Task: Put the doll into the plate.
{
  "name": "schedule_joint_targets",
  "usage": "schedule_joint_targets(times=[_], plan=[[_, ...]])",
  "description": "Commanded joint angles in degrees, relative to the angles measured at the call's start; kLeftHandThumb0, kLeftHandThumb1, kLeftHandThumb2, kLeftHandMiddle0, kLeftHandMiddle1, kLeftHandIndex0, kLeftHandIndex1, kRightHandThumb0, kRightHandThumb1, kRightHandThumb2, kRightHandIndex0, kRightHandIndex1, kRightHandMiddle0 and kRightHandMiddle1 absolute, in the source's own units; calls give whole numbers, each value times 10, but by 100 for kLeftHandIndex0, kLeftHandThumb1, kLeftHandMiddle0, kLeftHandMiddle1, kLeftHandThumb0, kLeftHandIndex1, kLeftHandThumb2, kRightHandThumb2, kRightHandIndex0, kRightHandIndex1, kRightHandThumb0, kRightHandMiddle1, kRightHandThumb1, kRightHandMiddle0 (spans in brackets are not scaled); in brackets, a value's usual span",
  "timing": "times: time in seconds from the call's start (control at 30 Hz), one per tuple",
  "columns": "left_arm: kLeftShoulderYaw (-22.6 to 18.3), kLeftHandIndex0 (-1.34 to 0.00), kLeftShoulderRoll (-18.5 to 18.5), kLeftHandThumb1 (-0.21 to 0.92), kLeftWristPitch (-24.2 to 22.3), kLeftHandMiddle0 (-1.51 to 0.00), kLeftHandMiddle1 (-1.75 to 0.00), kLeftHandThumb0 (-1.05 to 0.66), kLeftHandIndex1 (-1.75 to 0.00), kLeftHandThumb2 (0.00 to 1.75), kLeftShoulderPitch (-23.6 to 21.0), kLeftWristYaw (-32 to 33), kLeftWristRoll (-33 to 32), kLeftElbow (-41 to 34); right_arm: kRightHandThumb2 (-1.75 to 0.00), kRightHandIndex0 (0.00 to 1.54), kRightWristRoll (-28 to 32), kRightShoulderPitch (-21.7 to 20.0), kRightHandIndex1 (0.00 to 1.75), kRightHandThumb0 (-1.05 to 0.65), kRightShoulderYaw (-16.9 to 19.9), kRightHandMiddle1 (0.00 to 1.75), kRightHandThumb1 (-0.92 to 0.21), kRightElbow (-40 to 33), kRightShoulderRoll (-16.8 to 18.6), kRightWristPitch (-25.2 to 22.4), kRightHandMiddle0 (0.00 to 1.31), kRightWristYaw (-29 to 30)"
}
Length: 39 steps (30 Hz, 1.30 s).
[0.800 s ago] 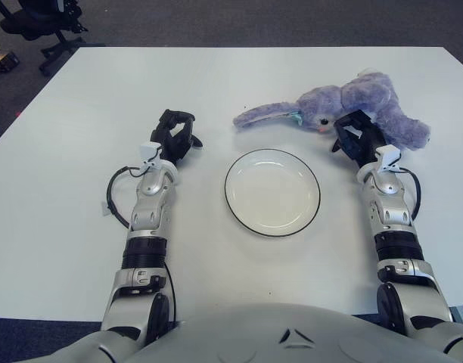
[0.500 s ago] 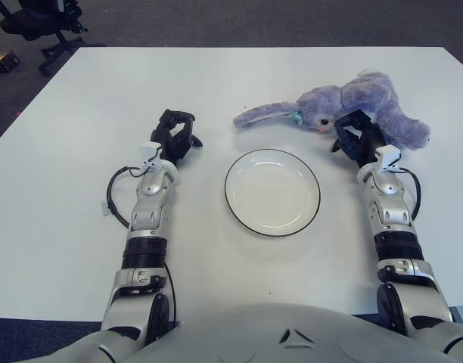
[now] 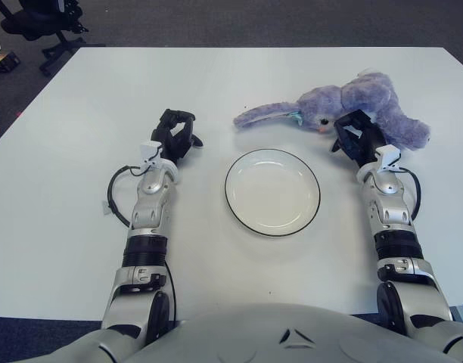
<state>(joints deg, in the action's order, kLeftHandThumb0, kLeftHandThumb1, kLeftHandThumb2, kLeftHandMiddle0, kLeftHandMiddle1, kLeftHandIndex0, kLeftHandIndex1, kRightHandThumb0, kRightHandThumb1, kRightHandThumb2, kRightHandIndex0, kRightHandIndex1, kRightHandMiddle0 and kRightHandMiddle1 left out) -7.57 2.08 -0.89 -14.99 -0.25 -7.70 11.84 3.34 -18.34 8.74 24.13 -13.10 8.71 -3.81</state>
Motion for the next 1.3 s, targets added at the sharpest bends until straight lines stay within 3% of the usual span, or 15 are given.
schedule_joint_targets(times=[0.0,0.23,0.37,0.53,0.8,0.93,1.23,1.27], plan=[[1,-37,-4,92,-18,-76,-170,-35,-157,36,15,5,4,28,-34,72,-7,20,173,-36,-4,156,-92,28,-2,-19,40,-4],[1,-37,-4,92,-16,-76,-170,-35,-157,36,13,5,5,31,-34,72,-7,18,173,-36,-3,155,-91,32,-3,-16,40,-5],[0,-37,-4,92,-13,-76,-170,-35,-157,36,11,5,4,37,-34,72,-11,50,173,-36,9,155,-91,-10,12,73,40,21],[-1,-37,-2,92,-10,-76,-170,-35,-157,36,9,4,3,41,-32,74,-35,66,171,-36,9,154,-92,-40,22,129,41,59],[-2,-37,-1,92,-7,-76,-170,-35,-157,36,6,3,2,45,-31,74,-24,66,170,-36,12,152,-92,-55,29,138,42,68],[-10,-37,-2,92,15,-76,-170,-35,-157,36,0,3,-2,61,-30,71,-15,66,163,-35,18,150,-92,-69,27,190,43,60],[-13,-37,-2,92,30,-76,-170,-35,-157,36,-6,1,-2,76,-29,70,-21,67,161,-35,17,150,-92,-67,22,207,43,62],[-17,-37,0,92,46,-76,-170,-35,-157,36,-10,-3,-4,90,-29,70,-35,79,161,-35,19,150,-92,-116,9,193,43,61]])
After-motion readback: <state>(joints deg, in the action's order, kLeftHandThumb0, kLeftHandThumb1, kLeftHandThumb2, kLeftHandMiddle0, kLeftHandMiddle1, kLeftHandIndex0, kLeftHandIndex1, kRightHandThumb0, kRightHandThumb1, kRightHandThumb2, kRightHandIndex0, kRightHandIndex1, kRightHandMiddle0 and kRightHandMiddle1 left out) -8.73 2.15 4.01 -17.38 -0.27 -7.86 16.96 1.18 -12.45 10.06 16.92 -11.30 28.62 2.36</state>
